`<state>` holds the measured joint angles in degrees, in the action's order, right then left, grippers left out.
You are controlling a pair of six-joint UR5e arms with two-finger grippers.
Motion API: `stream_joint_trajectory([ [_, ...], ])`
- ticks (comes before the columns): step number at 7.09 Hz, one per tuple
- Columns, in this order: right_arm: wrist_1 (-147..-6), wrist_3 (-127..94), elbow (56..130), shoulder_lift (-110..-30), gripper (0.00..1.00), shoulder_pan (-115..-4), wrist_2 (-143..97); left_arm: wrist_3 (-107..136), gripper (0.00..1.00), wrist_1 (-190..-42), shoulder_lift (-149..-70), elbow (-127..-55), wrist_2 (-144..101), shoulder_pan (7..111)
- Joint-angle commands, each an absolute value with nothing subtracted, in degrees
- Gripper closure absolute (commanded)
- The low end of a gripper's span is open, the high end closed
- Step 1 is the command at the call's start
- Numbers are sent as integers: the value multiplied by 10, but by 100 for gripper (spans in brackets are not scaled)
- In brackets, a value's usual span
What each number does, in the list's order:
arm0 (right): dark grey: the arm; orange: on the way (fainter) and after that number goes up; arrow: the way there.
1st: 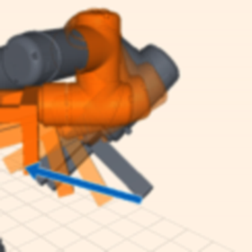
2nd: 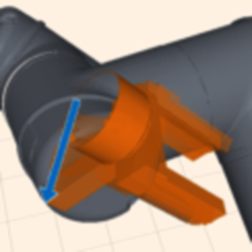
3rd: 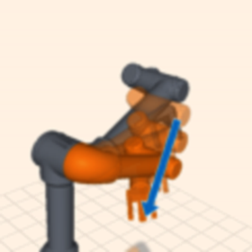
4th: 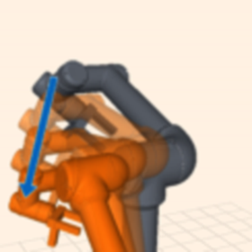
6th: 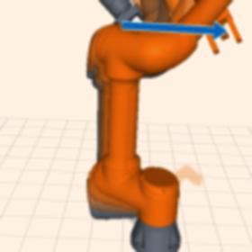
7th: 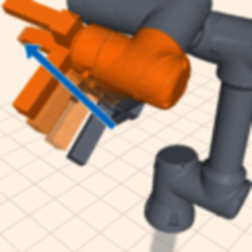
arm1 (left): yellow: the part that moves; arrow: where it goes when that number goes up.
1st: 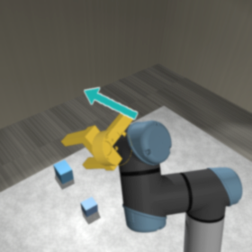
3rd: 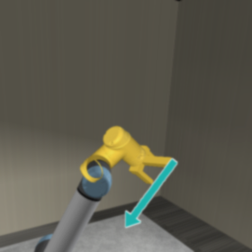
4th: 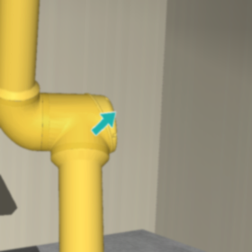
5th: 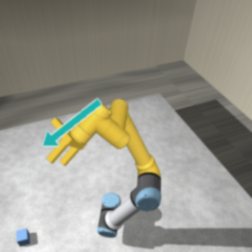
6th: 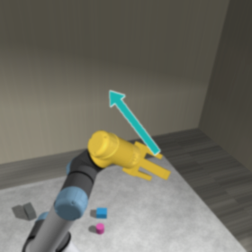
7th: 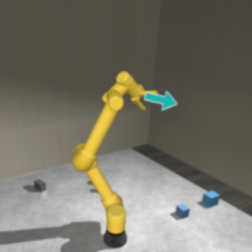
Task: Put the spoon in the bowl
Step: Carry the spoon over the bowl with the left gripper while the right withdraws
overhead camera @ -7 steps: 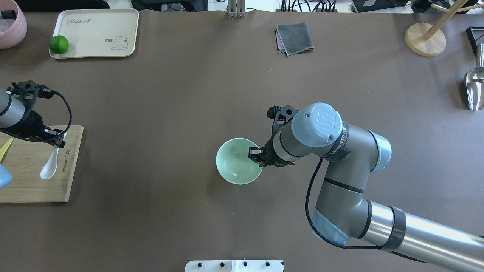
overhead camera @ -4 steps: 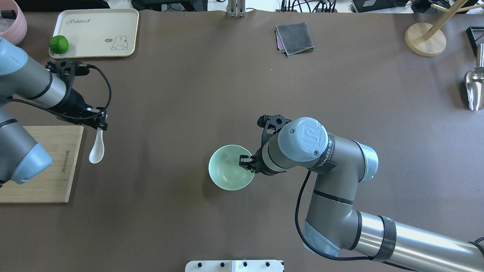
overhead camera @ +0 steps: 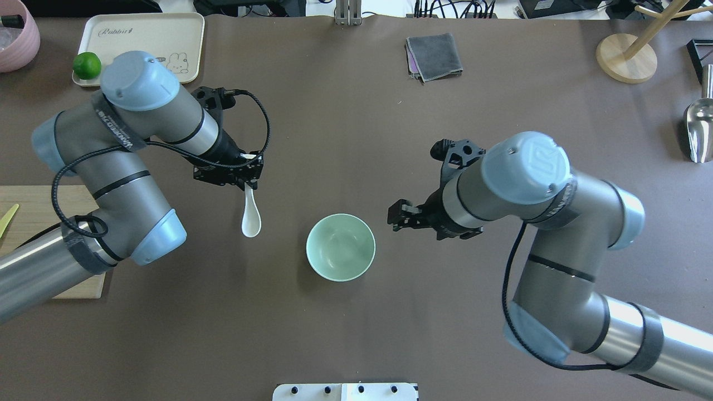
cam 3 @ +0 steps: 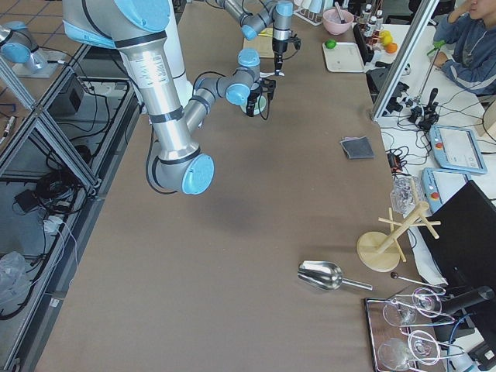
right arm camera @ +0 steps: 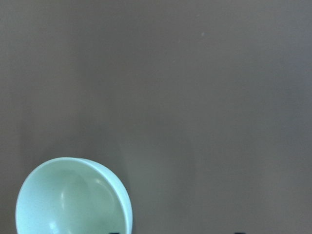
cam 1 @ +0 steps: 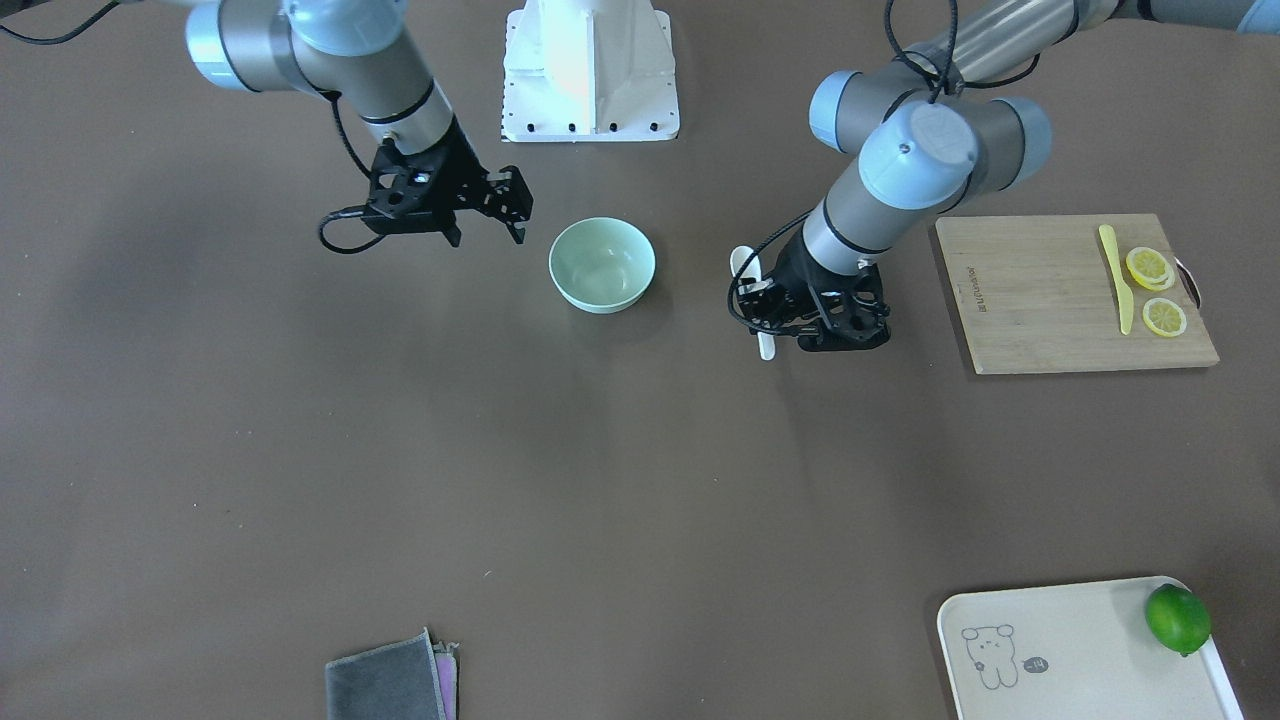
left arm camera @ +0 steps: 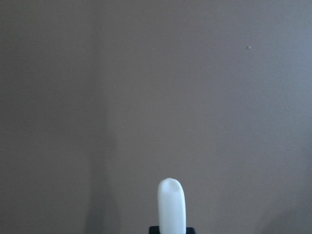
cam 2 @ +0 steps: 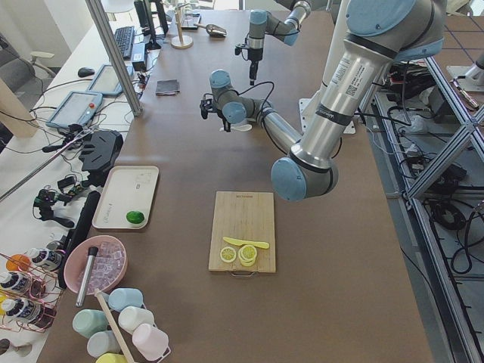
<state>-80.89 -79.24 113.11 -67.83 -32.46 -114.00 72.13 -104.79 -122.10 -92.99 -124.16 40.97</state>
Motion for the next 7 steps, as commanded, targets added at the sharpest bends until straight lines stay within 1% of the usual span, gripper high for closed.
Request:
stream_joint_trajectory([
  [1, -831, -687, 1170, -746, 0, -392, -1189, 788, 100, -1049, -1272, -911, -1230, 383],
  [4, -833, -598, 1168, -790, 0, -440, -1209, 834, 100, -1050, -1301, -906, -1188, 336],
  [5, -833, -594, 1169, -793, 0, -449, -1217, 831, 12, -1052, -1299, -906, -1169, 332],
  [6, -833, -594, 1169, -795, 0, -449, -1217, 827, 4, -1052, -1295, -909, -1172, 334],
  [7, -832, -593, 1172, -801, 0, -451, -1218, 801, 5, -1049, -1293, -910, -1173, 343],
])
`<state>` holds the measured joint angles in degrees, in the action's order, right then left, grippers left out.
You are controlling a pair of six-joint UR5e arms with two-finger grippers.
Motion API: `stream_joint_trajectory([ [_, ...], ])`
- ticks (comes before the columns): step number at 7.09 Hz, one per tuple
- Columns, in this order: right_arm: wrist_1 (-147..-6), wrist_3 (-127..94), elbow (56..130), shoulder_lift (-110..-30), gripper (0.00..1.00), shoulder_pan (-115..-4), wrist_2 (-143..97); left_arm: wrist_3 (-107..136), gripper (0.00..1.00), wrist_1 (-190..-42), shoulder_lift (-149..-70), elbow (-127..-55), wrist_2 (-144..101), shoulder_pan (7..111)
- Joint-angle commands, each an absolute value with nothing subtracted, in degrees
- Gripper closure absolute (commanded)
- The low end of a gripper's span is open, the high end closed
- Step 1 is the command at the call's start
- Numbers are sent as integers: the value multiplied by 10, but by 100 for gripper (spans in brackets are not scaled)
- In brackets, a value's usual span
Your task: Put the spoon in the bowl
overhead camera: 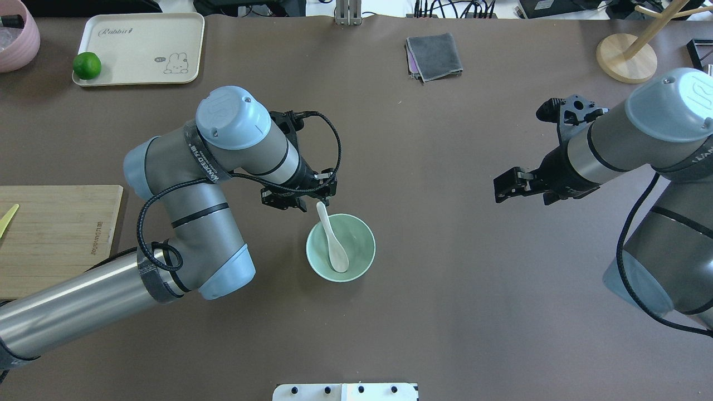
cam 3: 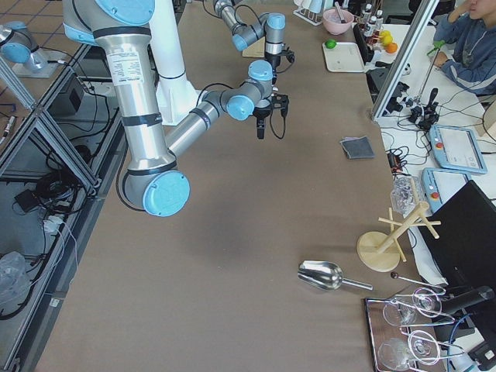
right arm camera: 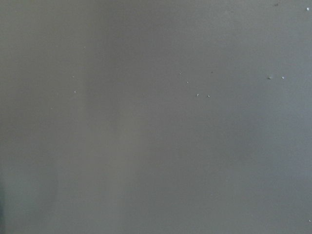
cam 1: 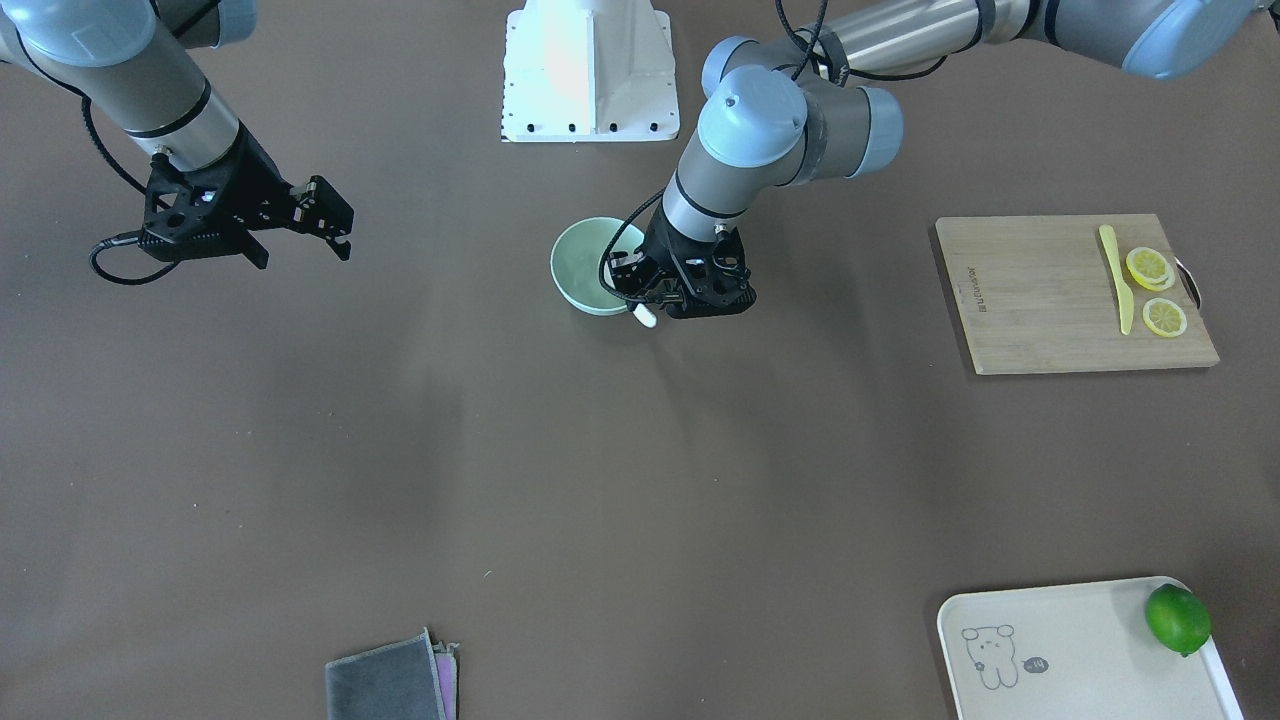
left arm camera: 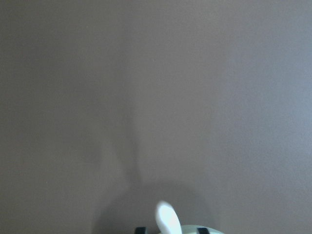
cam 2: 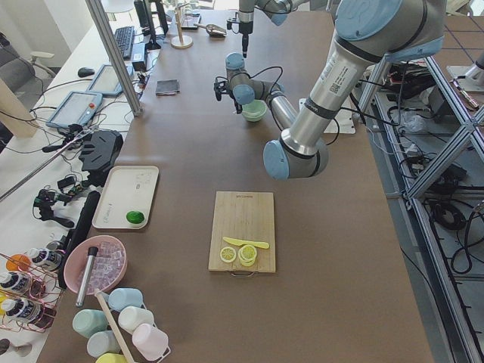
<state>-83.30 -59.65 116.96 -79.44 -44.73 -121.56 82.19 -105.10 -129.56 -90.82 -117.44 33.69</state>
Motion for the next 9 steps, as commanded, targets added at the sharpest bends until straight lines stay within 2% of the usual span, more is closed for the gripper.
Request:
stream_joint_trajectory([
  [1, -832, -594, 1172, -803, 0, -454, -1218, 778, 5, -1049, -1269, -917, -1192, 364],
  [3, -832, -593, 1172, -807, 0, -463, -1219, 727, 6, -1048, -1215, -955, -1263, 416],
  [5, -834, -507, 1170, -842, 0, -512, -1246, 568, 5, -1044, -1107, -1012, -1266, 457],
  [8, -835, -324, 1155, -922, 0, -647, -1308, 202, 3, -1041, -951, -1019, -1354, 637],
  [9, -836, -268, 1144, -943, 0, -689, -1317, 71, 3, -994, -929, -1013, -1356, 699],
])
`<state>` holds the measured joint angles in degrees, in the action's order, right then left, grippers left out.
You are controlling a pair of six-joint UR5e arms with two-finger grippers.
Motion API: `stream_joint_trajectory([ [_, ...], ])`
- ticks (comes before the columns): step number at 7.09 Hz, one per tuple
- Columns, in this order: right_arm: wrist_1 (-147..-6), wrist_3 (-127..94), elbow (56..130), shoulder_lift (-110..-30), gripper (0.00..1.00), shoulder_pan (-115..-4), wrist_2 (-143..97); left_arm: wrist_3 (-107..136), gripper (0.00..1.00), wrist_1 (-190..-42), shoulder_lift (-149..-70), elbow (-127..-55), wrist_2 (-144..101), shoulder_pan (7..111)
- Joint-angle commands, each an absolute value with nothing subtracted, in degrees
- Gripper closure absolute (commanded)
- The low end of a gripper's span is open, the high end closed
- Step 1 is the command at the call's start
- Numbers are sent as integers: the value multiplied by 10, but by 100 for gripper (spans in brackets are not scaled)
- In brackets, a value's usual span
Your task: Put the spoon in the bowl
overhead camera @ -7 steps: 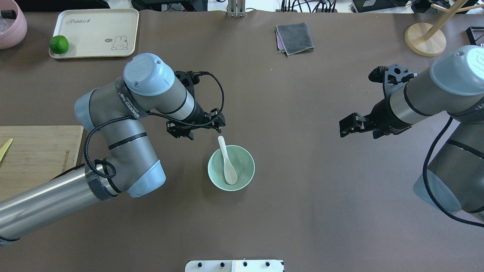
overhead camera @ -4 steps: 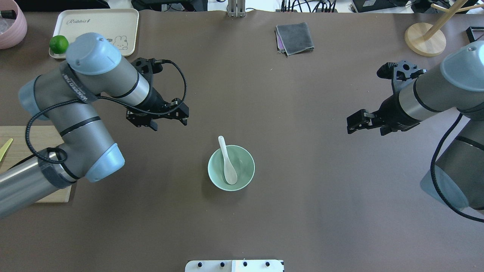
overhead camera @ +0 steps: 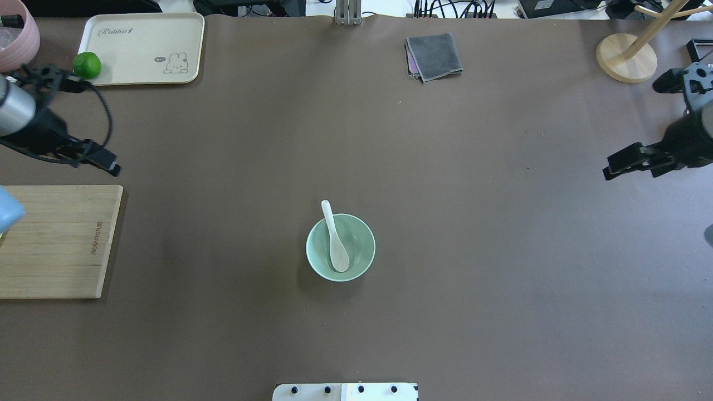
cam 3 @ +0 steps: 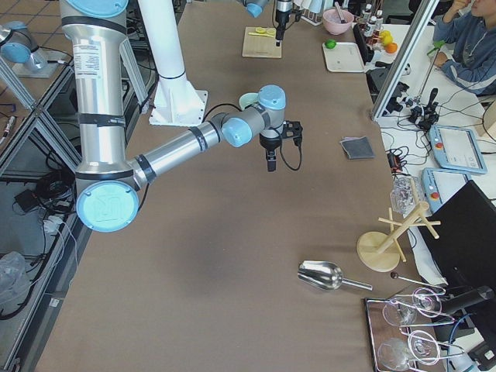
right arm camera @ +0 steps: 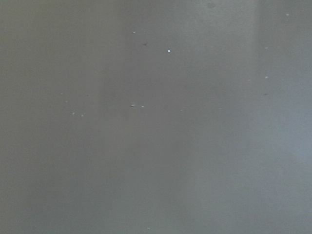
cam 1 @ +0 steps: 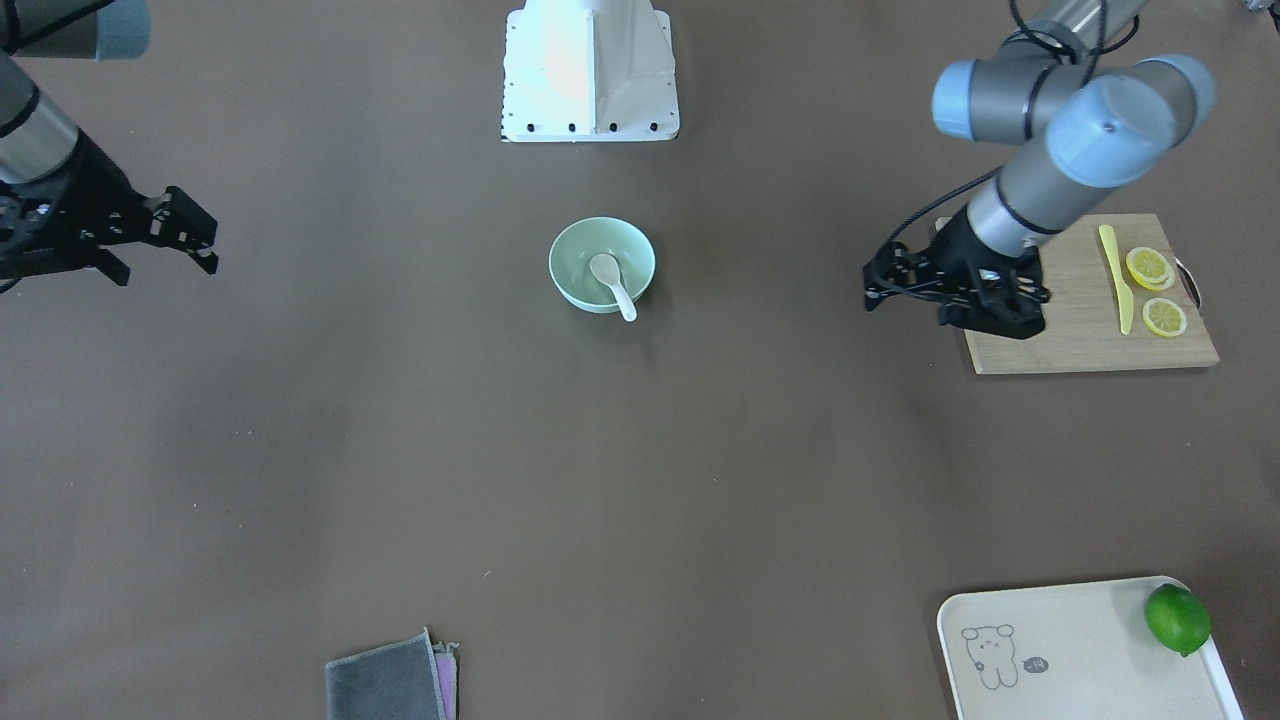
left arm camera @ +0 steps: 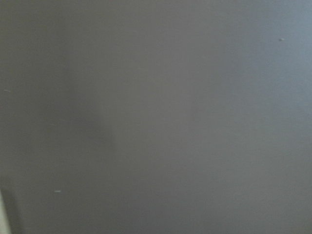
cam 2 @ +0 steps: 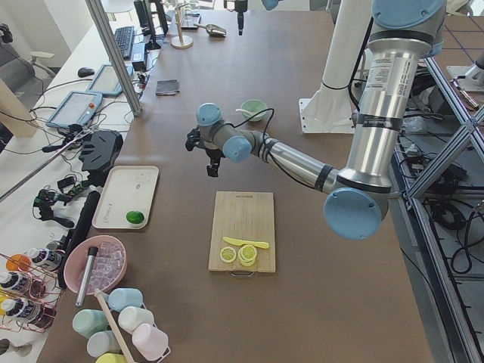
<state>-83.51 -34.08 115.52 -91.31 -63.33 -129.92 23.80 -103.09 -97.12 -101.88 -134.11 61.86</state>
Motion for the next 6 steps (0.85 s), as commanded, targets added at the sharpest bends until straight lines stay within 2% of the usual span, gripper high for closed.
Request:
stream_joint_trajectory([
  [1, -836, -220, 1120, -947, 0, -716, -1317, -28, 3, -928, -929, -1013, -1355, 746],
  [3, -851, -136, 1079, -946, 0, -775, -1334, -132, 3, -870, -927, -1015, -1356, 814],
  [6, -881, -69, 1066, -950, 0, -809, -1334, -154, 3, -875, -901, -1019, -1358, 835],
])
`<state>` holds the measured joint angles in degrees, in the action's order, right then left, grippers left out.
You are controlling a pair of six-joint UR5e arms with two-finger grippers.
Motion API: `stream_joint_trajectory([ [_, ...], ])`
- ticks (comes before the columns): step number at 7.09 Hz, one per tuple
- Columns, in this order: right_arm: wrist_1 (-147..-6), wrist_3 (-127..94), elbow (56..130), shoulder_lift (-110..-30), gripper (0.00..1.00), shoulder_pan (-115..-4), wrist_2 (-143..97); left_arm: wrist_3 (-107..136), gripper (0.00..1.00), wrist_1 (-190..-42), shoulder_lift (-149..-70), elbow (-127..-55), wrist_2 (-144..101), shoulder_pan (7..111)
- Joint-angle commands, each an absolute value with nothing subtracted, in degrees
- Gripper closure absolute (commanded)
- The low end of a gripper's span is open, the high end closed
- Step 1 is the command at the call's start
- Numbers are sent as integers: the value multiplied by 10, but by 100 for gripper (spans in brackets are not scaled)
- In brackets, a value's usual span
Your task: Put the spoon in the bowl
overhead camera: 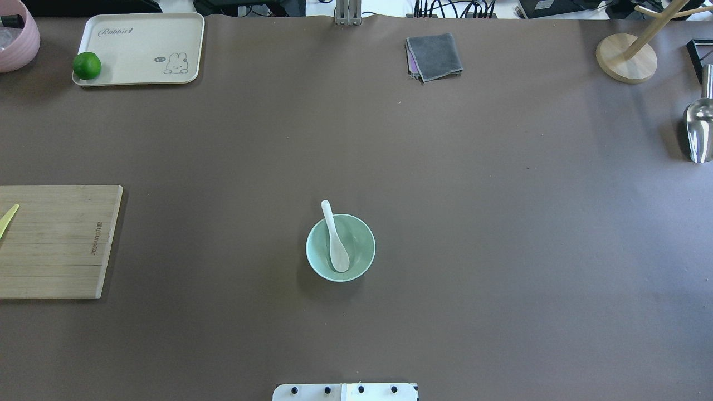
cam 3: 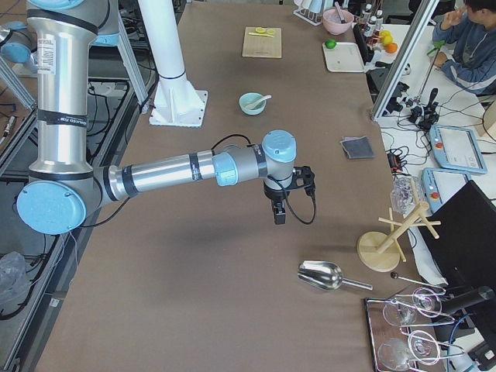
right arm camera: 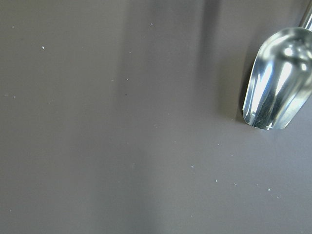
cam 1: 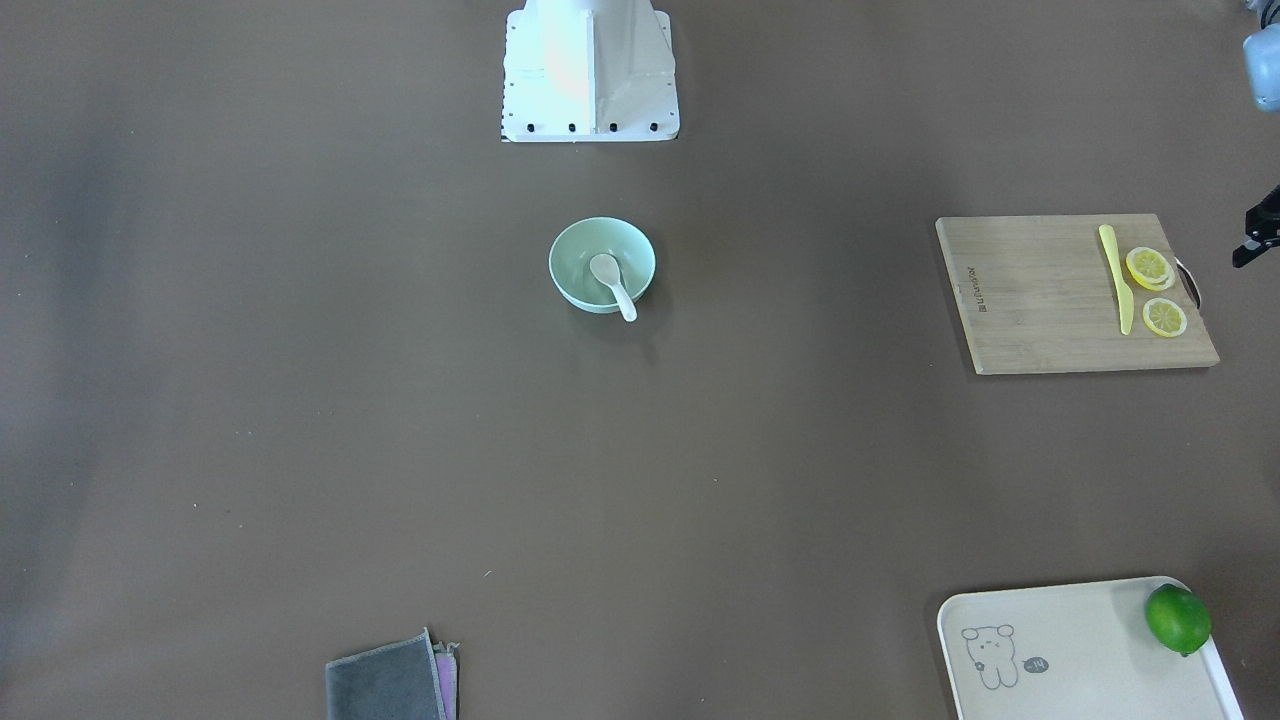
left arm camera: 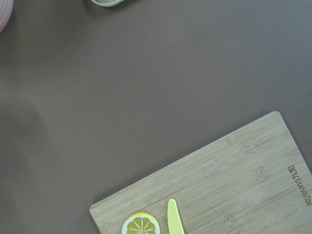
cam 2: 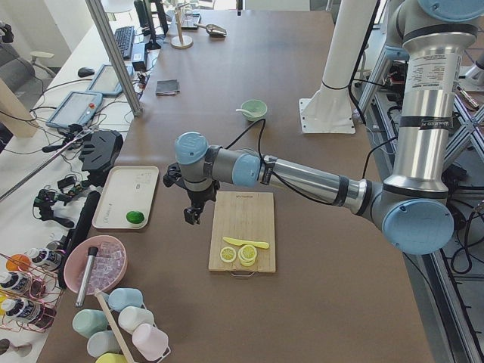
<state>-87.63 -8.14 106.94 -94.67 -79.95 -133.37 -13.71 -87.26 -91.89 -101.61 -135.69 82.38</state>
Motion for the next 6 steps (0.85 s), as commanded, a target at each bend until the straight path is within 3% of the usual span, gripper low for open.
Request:
stream_joint_trajectory([
  [1, -877, -69, 1067, -954, 0, -809, -1334, -175, 3, -873, -897, -1023, -1358, 838],
  [6, -875, -70, 1072, -955, 0, -809, -1335, -169, 2, -871, -887, -1022, -1357, 838],
])
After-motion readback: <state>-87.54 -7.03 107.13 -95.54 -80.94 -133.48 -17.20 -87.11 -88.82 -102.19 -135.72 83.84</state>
